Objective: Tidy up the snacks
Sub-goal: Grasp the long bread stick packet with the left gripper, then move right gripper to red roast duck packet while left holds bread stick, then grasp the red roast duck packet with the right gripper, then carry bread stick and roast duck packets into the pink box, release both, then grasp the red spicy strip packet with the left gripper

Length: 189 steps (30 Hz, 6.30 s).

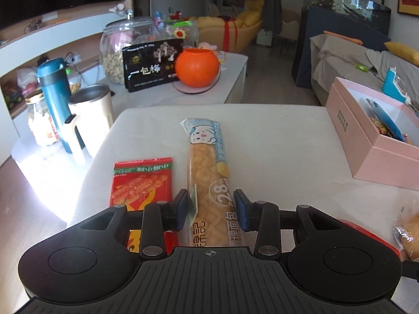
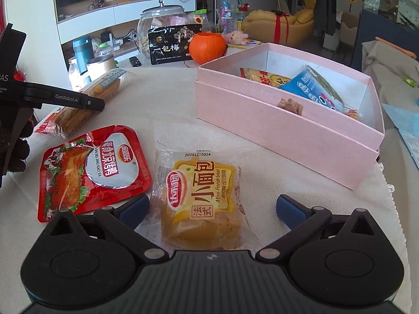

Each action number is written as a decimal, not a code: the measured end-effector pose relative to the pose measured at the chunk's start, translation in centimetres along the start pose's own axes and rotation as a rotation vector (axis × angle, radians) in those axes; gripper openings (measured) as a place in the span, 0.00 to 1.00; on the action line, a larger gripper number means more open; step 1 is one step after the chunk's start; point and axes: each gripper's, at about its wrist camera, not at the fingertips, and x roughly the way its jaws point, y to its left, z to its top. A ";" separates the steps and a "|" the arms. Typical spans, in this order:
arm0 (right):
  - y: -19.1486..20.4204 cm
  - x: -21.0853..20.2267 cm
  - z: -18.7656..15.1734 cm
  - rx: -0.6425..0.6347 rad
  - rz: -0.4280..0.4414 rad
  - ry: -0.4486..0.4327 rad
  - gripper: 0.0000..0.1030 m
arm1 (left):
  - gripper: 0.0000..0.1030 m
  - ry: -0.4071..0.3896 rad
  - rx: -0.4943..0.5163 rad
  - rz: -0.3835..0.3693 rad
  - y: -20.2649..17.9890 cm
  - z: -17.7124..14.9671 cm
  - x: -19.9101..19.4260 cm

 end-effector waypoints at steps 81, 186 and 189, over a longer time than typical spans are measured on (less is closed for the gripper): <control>2.8 0.1 1.8 0.078 -0.030 0.123 0.94 | 0.44 -0.056 0.099 -0.126 -7.3 -8.1 -7.5; -15.4 -5.6 7.3 0.361 -0.033 0.072 0.66 | 0.36 0.032 -0.204 -0.105 7.9 1.0 0.5; -15.5 -5.2 7.0 0.382 -0.028 0.076 0.63 | 0.36 0.041 -0.178 -0.208 4.3 0.4 0.4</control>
